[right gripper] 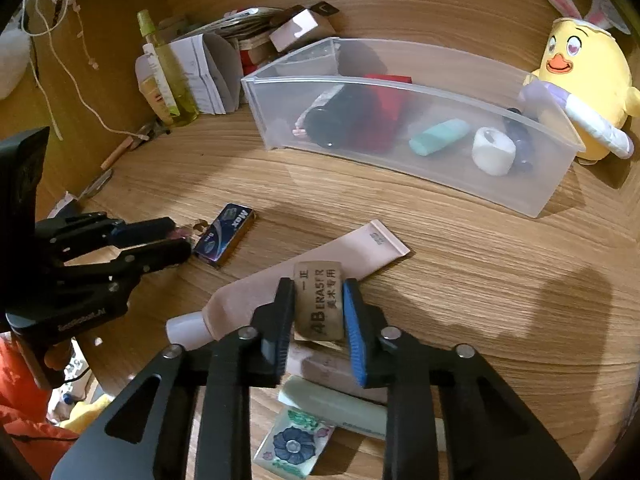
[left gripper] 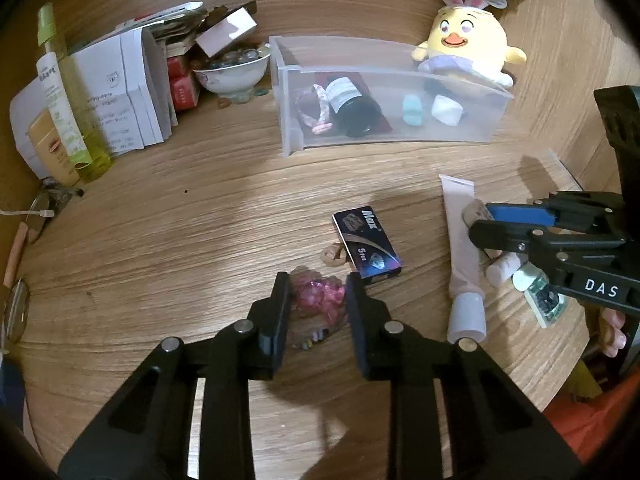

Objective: Organize objects
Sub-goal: 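Grasp pink bow hair clip with left gripper while right grasps AB eraser, then carry pink hair clip and eraser over the clear plastic bin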

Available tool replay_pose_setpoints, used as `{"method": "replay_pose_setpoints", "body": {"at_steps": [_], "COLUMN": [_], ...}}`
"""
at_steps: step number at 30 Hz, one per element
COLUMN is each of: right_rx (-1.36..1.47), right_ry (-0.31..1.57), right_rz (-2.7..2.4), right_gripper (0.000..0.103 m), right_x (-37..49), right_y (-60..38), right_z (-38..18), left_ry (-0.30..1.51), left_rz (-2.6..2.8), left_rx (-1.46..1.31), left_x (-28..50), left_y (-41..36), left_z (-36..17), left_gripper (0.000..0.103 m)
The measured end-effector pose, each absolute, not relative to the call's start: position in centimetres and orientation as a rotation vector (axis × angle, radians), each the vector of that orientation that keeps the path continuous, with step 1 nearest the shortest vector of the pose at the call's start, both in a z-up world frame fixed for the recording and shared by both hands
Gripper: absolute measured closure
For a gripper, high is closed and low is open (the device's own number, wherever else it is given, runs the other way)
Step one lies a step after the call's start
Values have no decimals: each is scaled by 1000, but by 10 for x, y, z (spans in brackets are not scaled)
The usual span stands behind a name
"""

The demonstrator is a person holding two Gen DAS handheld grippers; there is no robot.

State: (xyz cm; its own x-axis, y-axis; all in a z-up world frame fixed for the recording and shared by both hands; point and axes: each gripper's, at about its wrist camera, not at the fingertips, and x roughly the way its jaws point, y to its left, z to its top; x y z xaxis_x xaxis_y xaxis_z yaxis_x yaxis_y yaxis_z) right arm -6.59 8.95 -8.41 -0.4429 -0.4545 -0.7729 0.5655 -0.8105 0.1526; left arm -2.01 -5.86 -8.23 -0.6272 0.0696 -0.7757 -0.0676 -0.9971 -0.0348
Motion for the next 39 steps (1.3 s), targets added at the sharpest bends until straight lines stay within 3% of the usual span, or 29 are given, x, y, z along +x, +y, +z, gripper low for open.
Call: {"method": "replay_pose_setpoints", "body": {"at_steps": [9,39], "right_rx": [1142,924], "right_ry": [117,30], "right_rz": [-2267,-2426], "right_gripper": [81,81], "right_x": [-68,-86], "right_y": [97,127], "right_z": [-78,-18], "left_ry": [-57,-200], "left_rz": [2785,2889], "left_rx": [-1322,-968], "left_x": [-20,-42], "left_y": [-63,-59], "left_z": [-77,5], "left_gripper": [76,76]}}
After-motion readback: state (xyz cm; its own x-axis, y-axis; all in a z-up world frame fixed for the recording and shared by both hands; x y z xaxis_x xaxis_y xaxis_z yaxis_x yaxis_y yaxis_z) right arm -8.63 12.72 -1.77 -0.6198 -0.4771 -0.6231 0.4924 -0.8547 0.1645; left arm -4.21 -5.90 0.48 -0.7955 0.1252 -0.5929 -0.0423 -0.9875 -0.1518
